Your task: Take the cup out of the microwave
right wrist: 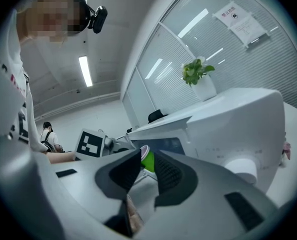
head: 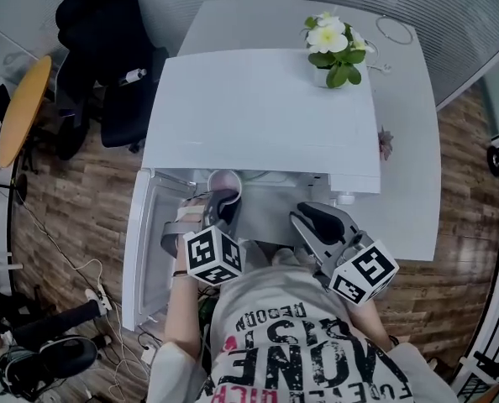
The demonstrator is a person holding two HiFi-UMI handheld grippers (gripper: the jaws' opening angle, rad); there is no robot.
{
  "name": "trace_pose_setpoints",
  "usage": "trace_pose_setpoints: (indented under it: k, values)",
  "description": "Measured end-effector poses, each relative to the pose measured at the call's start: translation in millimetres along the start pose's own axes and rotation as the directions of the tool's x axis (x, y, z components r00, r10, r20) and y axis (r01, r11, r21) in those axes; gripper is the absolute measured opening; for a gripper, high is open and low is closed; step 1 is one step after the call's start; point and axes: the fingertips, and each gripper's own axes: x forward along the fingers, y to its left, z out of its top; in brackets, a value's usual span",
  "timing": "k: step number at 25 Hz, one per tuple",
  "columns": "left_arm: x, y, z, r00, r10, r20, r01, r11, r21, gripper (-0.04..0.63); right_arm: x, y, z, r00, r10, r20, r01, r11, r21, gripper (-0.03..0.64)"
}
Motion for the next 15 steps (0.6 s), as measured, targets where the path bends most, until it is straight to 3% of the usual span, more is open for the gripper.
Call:
trace_pose_setpoints:
  k: [9, 15]
  values:
    - [-23, -12, -1, 0.999, 0.027, 0.028, -0.027, 0.999, -0.023, 0.029, 0, 13, -2, 1.0, 0.006, -0.001, -0.006, 1.0, -0.019, 0.091]
    - [-38, -18, -2, 0.997, 0.022, 0.071, -0.02, 0.999, -0.027, 0.029, -3, 26, 1, 0.999, -0.042, 0.015, 0.042, 0.999, -0.028, 0.09]
